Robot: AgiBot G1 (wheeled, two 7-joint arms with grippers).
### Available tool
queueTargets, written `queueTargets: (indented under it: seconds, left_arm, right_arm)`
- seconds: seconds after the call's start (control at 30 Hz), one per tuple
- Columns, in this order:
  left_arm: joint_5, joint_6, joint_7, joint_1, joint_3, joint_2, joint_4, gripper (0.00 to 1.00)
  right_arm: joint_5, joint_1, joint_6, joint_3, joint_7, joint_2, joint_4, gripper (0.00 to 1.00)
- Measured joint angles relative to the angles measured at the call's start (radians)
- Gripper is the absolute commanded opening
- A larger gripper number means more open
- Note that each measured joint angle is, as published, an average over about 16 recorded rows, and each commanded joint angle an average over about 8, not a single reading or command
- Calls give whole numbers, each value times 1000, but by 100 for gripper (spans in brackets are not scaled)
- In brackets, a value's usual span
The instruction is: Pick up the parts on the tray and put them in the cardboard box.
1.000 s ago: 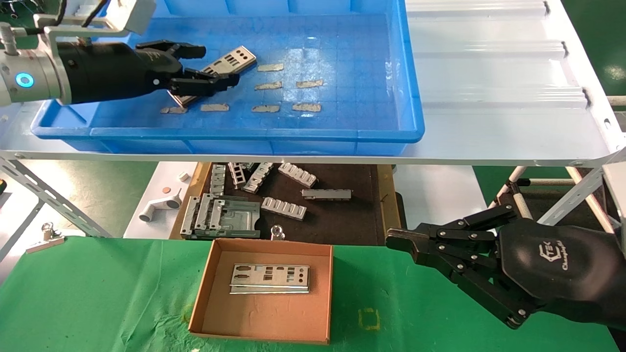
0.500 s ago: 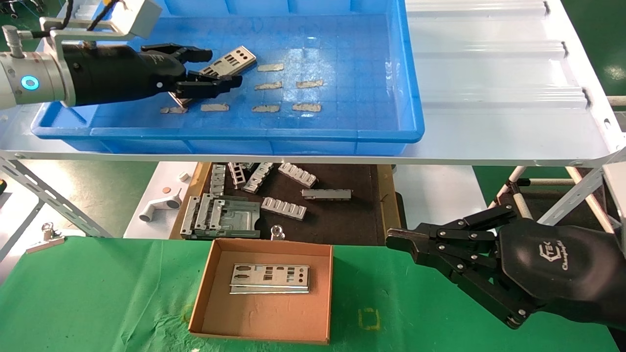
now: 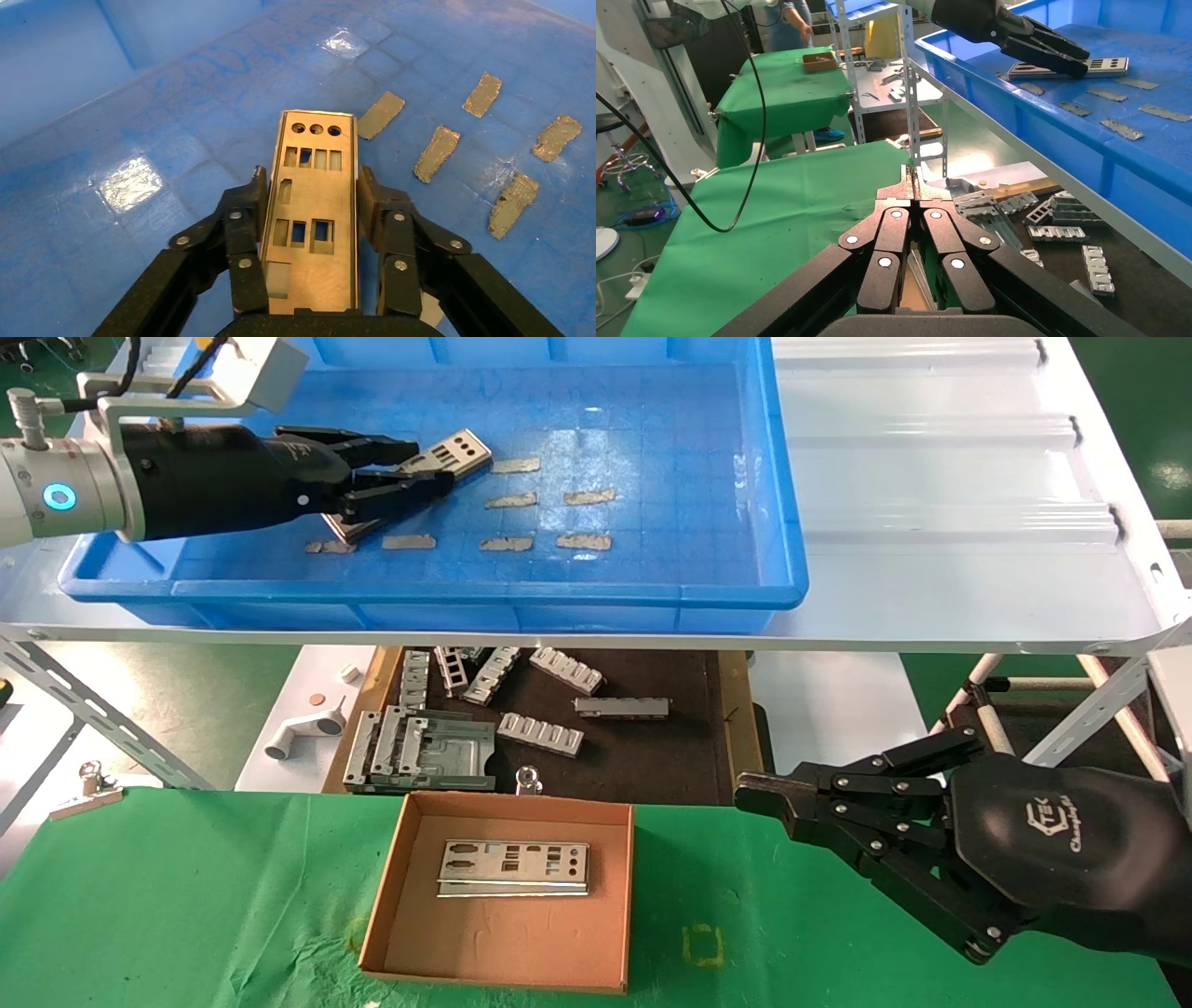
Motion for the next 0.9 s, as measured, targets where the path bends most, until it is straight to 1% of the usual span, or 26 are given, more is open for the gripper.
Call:
queueTargets:
  seconds: [0.9]
  left_arm:
    - [-10, -3, 9, -13, -7, -7, -1, 0]
  right_arm:
    - [0, 0, 0, 0, 0, 0, 0, 0]
